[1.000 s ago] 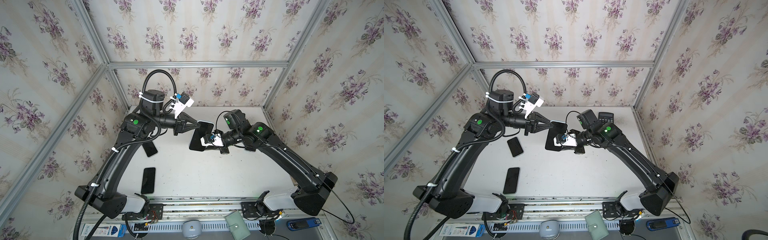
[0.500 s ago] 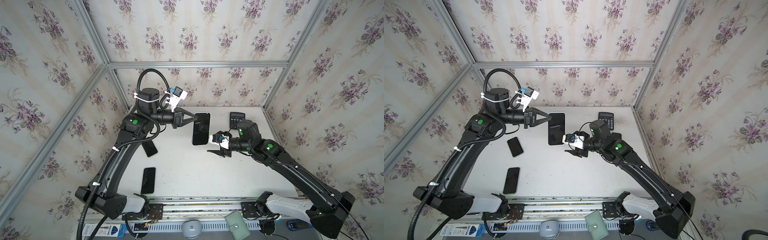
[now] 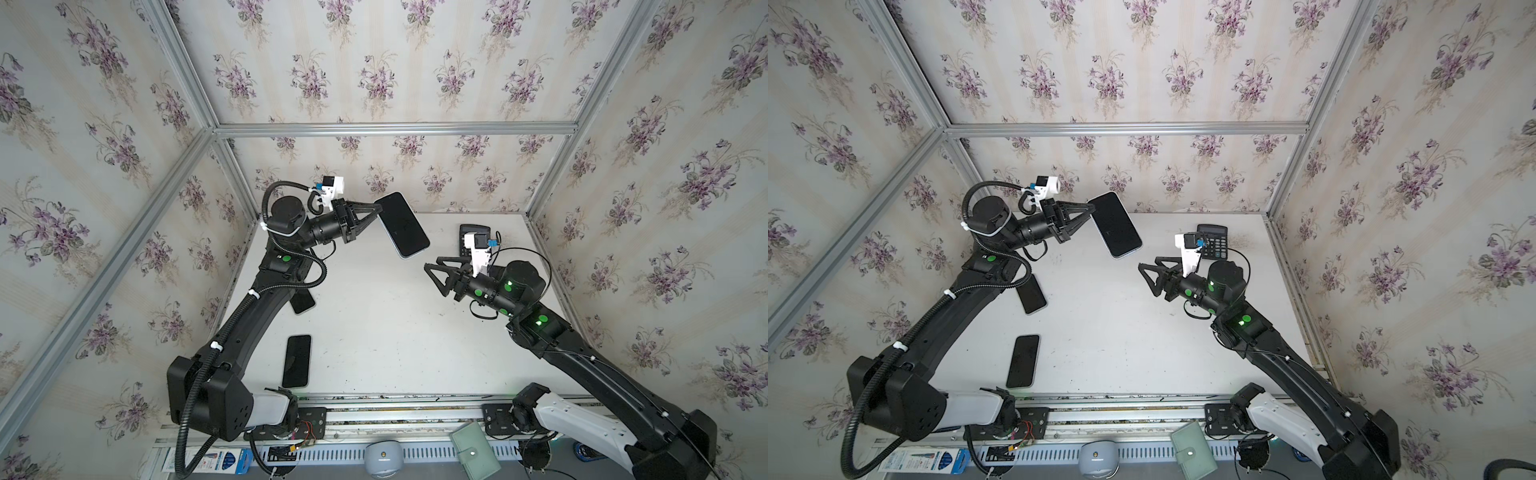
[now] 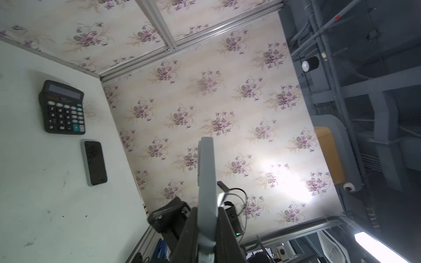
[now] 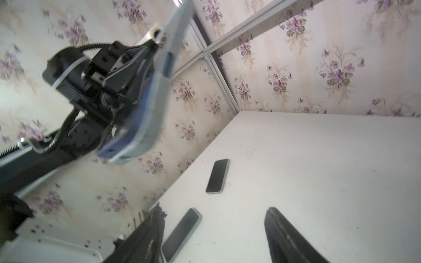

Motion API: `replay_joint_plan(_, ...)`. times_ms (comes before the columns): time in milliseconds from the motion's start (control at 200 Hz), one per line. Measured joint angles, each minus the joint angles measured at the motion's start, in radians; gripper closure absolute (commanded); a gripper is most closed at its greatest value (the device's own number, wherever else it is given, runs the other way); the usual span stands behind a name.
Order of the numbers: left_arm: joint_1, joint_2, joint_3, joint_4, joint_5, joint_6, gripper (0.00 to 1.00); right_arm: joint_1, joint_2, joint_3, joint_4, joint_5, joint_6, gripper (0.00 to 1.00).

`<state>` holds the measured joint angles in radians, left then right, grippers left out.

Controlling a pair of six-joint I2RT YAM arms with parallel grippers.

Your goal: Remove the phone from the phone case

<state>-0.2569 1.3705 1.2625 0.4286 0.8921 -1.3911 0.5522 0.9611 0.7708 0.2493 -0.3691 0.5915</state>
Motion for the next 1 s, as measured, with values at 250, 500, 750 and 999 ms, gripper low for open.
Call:
replay_joint_plan(250, -0.004, 0.019, 0.008, 0.088, 0.000, -0.082, 1.00, 0.034, 0.053, 0.000, 0.278, -0.012, 0.171, 0.26)
replay_joint_plan(500, -0.008, 0.019, 0.004, 0.113, 0.000, -0.095, 1.00, 0.044, 0.087, 0.002, 0.362, -0.018, 0.217, 0.26)
replay_joint_plan(750, -0.010, 0.018, -0.012, 0.132, -0.005, -0.103, 1.00, 0.044, 0.111, 0.007, 0.399, -0.014, 0.238, 0.28)
replay_joint_plan(999, -0.013, 0.018, -0.014, 0.170, -0.019, -0.110, 1.00, 0.043, 0.119, 0.006, 0.417, 0.005, 0.250, 0.29)
